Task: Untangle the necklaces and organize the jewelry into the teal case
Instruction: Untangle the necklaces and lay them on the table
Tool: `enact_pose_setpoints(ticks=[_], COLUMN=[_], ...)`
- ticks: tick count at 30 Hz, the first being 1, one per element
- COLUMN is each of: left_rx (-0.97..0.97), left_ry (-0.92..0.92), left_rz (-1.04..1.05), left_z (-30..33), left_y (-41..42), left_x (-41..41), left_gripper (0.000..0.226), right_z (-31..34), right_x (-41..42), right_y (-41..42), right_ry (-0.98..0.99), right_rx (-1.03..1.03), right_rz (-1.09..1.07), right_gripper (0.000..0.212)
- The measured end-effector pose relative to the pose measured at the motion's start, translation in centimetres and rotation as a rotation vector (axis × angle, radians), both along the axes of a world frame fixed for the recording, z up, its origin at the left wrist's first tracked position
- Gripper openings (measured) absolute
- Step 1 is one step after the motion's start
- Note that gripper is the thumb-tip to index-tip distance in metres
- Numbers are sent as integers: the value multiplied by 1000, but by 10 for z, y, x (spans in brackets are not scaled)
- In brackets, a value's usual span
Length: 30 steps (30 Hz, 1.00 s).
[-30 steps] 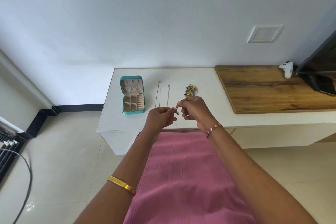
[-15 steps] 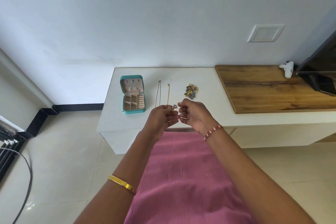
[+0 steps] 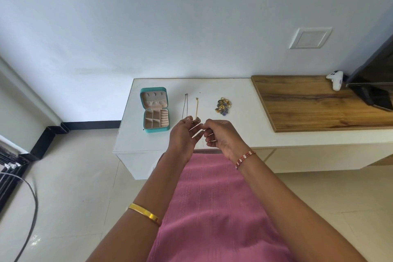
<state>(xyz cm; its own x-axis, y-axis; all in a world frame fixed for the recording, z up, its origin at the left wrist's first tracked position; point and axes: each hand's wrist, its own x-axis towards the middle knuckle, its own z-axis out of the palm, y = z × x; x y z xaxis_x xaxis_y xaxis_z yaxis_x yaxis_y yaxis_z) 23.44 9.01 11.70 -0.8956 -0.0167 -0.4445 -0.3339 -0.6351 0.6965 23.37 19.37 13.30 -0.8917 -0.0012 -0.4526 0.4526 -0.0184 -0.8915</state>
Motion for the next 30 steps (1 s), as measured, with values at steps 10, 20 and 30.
enact_pose_setpoints(ticks=[10,20,30], left_rx=[-131,-362,-665], left_ry=[59,134,191], left_rz=[-14,-39,-50], left_z=[3,-1,1], left_y=[-6,-4,-5], left_x=[0,1,1], left_gripper=[18,12,8], right_z=[10,11,15], right_x=[-3,1,-2], right_y=[4,-1,-2], right_ry=[275,482,507], right_rx=[308,679,788], right_rz=[-2,101,120], right_gripper=[7,14,11])
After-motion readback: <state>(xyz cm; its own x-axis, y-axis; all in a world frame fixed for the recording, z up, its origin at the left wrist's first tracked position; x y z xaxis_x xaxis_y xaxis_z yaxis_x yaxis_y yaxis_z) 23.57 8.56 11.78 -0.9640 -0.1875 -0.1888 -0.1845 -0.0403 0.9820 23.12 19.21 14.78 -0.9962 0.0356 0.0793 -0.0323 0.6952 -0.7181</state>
